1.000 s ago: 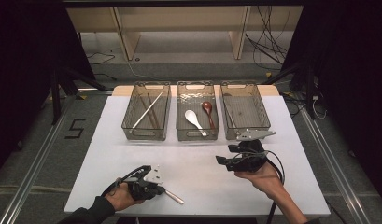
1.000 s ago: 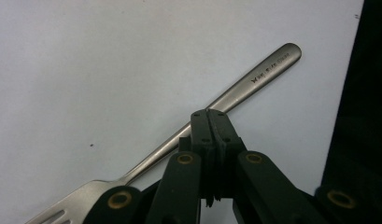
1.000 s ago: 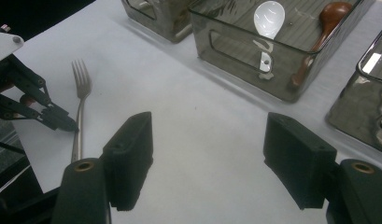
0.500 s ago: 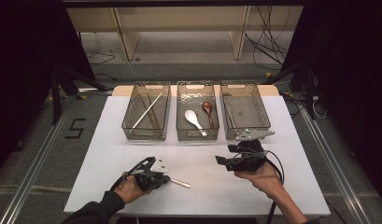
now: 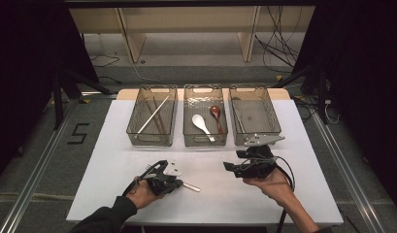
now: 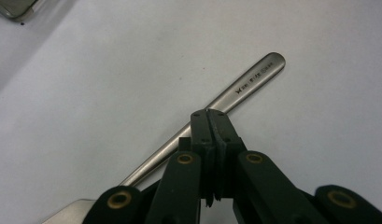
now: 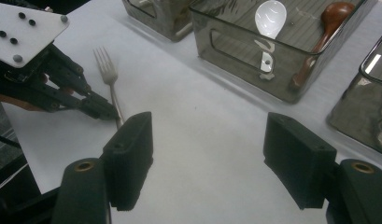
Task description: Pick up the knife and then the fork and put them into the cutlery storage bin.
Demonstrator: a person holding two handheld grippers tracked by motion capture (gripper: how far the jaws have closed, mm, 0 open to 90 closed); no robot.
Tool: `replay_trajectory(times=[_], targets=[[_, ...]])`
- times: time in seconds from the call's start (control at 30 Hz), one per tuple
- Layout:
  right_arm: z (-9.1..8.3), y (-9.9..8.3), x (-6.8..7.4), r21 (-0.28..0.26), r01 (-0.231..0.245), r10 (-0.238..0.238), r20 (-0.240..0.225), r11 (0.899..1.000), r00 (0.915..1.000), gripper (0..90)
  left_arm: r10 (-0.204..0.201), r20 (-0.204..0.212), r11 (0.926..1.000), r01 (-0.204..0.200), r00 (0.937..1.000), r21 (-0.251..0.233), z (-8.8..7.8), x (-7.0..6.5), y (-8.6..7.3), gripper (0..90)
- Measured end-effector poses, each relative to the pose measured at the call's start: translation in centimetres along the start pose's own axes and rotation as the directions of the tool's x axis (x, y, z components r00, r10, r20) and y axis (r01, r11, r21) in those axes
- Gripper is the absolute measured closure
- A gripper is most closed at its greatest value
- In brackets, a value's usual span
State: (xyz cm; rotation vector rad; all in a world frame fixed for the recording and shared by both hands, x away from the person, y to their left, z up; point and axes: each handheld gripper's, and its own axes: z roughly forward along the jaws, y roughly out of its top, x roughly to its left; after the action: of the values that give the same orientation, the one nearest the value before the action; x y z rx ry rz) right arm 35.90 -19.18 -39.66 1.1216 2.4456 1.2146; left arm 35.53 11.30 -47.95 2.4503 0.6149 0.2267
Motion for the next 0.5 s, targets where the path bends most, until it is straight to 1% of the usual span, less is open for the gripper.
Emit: replay_trajectory(times=[0.07,0.1,0.2,0.27,0.3,0.4,0.43,0.5], targets=[[0.1,0.0,0.0,0.003,0.0,0.0,-0.002,1.0,1.0,34.1,0.004,-0.008,1.0,-0.004,1.0,0.006,-0.2,0.1,0.0,87.2],[0.1,0.0,0.1,0.006,0.002,-0.002,-0.004,1.0,1.0,34.0,-0.001,-0.013,1.0,0.001,0.9999,0.0,-0.4,0.1,0.1,86.1],[0.4,0.1,0.2,0.013,0.005,-0.005,-0.011,1.0,0.9999,34.0,-0.026,-0.017,0.9988,0.025,0.9995,-0.041,-1.7,0.5,0.3,83.9],[0.6,0.1,0.3,0.019,0.012,-0.011,-0.016,1.0,0.9998,34.0,-0.047,-0.023,0.996,0.045,0.9986,-0.076,-2.8,0.8,0.4,80.3],[0.7,0.2,0.4,0.022,0.015,-0.015,-0.015,1.0,0.9998,34.0,-0.065,-0.026,0.9933,0.062,0.9975,-0.098,-3.3,1.0,0.4,77.6],[0.9,0.3,0.7,0.025,0.028,-0.027,-0.021,0.999,0.9994,34.0,-0.1,-0.035,0.9867,0.095,0.9944,-0.133,-4.6,1.6,0.1,68.6],[0.9,0.3,0.8,0.025,0.033,-0.033,-0.022,0.999,0.9992,34.0,-0.109,-0.035,0.9855,0.103,0.9935,-0.135,-4.9,1.9,0.0,64.7],[1.0,0.4,0.9,0.026,0.037,-0.037,-0.023,0.999,0.9991,34.0,-0.124,-0.034,0.985,0.119,0.9917,-0.126,-5.2,2.4,-0.2,56.3]])
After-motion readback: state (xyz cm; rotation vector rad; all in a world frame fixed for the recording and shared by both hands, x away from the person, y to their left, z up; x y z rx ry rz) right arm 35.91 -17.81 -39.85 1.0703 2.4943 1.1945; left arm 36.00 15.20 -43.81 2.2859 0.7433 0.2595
